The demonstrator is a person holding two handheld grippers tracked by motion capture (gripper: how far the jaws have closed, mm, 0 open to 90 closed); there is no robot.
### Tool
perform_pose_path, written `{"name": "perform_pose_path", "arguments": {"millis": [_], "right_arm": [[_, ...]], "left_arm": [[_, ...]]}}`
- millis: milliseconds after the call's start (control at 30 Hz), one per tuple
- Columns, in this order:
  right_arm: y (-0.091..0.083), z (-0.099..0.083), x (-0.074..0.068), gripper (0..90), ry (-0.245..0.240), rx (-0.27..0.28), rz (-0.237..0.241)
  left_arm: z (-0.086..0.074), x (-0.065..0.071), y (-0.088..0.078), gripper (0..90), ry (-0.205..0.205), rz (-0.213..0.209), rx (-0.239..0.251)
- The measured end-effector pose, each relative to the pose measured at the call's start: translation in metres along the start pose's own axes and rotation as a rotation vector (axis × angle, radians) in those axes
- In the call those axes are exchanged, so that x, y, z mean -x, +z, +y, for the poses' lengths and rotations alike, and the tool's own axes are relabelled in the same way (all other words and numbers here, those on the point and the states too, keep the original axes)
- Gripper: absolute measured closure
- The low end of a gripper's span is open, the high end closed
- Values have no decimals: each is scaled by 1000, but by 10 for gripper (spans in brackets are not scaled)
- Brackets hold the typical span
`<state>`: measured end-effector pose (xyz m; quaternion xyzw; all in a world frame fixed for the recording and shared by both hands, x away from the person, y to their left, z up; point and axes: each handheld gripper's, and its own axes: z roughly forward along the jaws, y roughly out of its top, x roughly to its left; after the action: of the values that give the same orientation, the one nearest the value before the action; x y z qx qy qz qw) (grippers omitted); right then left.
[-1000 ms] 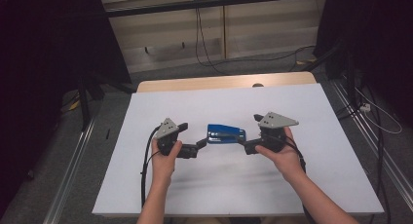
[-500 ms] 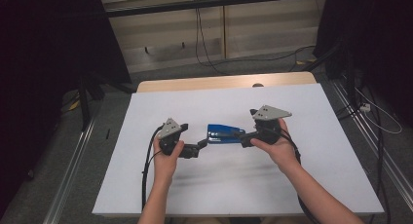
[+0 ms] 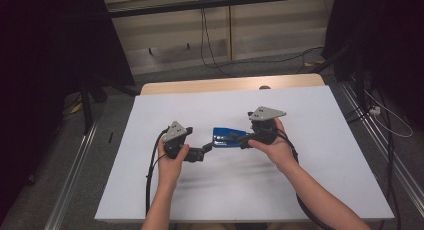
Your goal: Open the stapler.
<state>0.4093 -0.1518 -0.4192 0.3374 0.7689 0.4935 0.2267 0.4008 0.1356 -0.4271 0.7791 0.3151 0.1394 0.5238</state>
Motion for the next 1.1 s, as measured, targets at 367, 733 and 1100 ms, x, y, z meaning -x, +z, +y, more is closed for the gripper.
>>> {"name": "perform_pose_path", "arguments": {"millis": [367, 733, 1100], "right_arm": [[13, 0, 6, 29, 2, -8, 5], [26, 0, 13, 27, 23, -16, 11], [41, 1, 8, 105, 19, -35, 73]], "left_arm": [[-2, -2, 8, 24, -6, -1, -11], [-5, -4, 13, 23, -22, 13, -28], [-6, -5, 14, 23, -18, 15, -48]]}}
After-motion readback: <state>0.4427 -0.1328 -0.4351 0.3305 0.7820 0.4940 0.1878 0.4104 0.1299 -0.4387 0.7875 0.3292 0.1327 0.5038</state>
